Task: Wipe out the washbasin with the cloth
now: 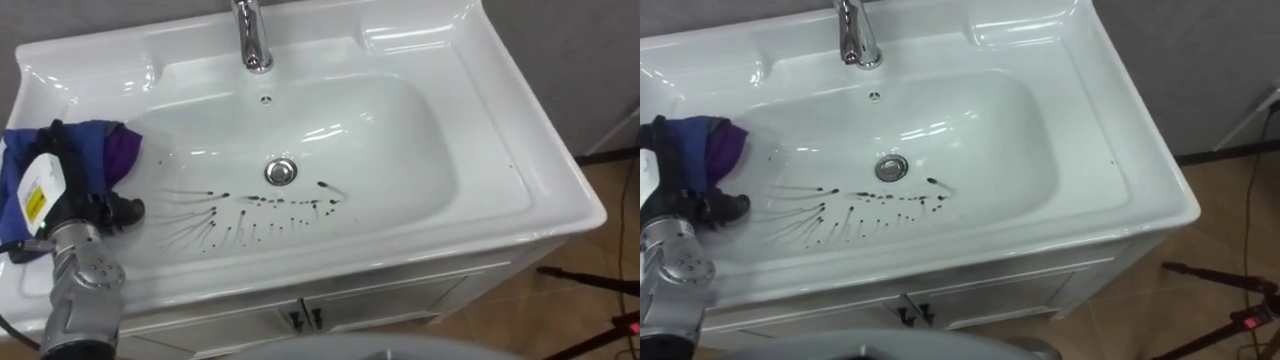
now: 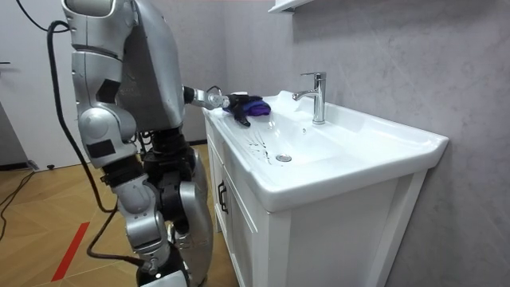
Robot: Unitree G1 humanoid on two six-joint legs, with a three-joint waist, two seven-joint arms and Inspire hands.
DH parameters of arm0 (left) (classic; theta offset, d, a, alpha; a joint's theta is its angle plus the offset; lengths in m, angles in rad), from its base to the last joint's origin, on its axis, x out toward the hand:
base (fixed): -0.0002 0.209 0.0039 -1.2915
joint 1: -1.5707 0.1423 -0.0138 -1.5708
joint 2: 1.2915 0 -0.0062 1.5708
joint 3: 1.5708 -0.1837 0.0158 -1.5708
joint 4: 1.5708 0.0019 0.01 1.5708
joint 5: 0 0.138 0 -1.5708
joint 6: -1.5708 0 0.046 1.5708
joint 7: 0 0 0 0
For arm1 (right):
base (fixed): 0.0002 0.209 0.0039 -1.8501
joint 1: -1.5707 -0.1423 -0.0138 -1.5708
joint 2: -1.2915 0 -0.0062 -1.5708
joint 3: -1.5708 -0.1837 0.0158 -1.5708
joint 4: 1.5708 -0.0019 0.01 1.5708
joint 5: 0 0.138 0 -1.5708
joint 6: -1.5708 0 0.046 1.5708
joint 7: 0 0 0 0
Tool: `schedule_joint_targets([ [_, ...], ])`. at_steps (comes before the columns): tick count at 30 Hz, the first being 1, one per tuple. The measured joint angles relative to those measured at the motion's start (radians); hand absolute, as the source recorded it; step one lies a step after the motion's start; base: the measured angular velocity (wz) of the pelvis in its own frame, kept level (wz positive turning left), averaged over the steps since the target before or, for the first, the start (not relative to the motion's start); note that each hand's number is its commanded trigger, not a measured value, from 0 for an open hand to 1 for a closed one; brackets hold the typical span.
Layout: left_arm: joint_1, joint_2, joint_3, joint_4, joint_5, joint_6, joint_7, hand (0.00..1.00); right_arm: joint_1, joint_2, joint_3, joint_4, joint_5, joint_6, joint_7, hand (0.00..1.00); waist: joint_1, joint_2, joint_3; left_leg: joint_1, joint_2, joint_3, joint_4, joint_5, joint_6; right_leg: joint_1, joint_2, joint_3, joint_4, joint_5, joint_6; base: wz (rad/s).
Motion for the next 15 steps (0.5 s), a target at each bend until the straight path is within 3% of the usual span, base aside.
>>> schedule_joint_targets([
  [6, -0.012, 0.006, 0.002, 0.07, 0.051, 0.009, -0.001, 0.0, 0.001, 0.0, -0.004, -0.005, 0.0, 0.028, -0.007, 0.0, 0.001, 0.012, -0.0074, 0.023, 0.009, 0.02, -0.012, 0.0, 0.0, 0.015, 0.01, 0.012, -0.001, 0.003, -0.007, -0.1],
  [8, -0.022, 0.006, 0.002, 0.086, 0.058, 0.015, -0.007, 1.0, 0.003, 0.0, -0.012, -0.005, 0.0, 0.037, -0.013, 0.0, 0.001, 0.015, -0.0097, 0.025, 0.011, 0.02, -0.013, 0.001, -0.002, 0.015, 0.011, 0.011, 0.0, 0.004, -0.01, 0.0],
  [15, -0.025, 0.01, 0.006, 0.1, 0.075, 0.02, 0.025, 1.0, 0.001, -0.003, -0.018, -0.013, -0.001, 0.053, -0.027, 0.0, 0.001, 0.018, -0.0114, 0.035, 0.012, 0.02, -0.019, 0.006, -0.01, 0.017, 0.015, 0.012, 0.005, 0.003, -0.014, -0.01],
])
